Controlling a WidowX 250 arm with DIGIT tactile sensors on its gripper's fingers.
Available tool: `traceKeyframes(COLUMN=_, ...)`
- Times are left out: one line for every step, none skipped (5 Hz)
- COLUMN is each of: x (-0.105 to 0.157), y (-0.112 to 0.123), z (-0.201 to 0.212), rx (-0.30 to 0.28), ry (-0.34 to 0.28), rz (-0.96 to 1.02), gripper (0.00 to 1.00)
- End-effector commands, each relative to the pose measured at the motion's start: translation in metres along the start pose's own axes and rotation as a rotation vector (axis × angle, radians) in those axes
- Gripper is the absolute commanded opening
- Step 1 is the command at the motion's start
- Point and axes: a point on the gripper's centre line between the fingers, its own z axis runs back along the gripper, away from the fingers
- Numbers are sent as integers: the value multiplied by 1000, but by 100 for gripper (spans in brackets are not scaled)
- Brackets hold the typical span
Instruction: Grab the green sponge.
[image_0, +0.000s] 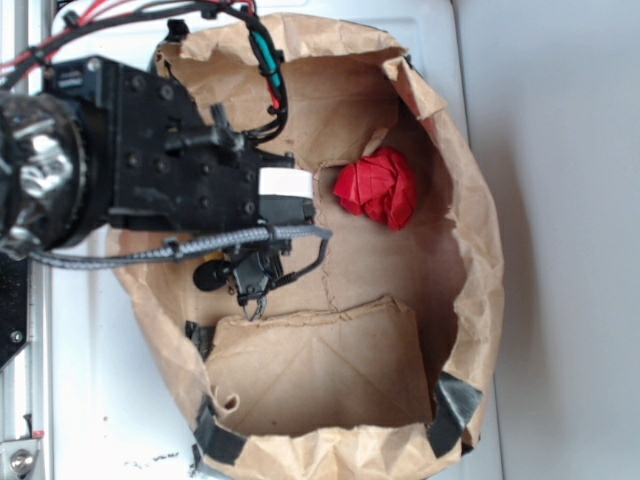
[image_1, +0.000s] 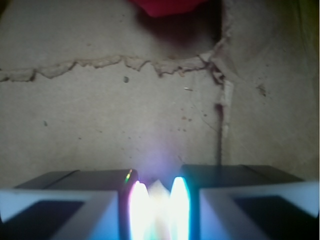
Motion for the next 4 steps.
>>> traceKeyframes(x=28, y=4, z=44, rx=-88, ry=-8, rz=42, gripper=0)
traceKeyframes(x=33, y=1, z=70, rx=-146, ry=25, rz=58, gripper=0)
traceKeyframes(x=34, y=0, z=84, rx=-175, ry=43, rz=61, gripper=0)
traceKeyframes(x=36, y=2, z=101, rx=-215, ry=66, rz=67, gripper=0)
